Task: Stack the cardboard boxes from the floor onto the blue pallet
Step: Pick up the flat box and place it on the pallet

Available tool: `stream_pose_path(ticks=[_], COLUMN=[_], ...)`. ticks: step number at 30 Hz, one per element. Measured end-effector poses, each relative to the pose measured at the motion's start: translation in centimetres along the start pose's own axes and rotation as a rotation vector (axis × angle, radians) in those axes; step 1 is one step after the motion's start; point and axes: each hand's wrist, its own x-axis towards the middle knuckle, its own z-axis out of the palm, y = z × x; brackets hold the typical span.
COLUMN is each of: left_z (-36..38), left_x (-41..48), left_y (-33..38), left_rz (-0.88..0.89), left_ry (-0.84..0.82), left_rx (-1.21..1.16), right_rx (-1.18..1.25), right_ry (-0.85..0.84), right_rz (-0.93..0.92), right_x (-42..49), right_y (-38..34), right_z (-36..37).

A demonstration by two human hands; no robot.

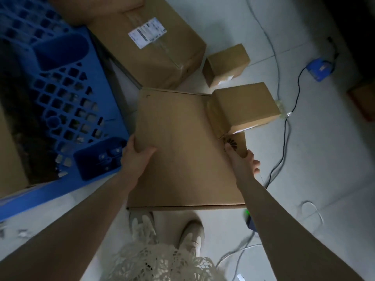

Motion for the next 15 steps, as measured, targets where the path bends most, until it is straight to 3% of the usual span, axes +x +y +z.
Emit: stream_pose_path(ticks=[6, 15], left_z=[-6.2, -15.2], left_x=[-3.6, -10.4], left_y=[5.1, 7.9], left_rz=[0.011, 0.108], left_ry=[0.073, 0.144], left_rx=[0.095, 0.011], right_rx=[-0.021, -0.043], right_ry=[-0.013, -0.027], right_rz=[-0.017, -0.151], right_x=[-6.8, -16.1], right_y=[-2.7, -8.0], right_z=[-2.4, -3.3])
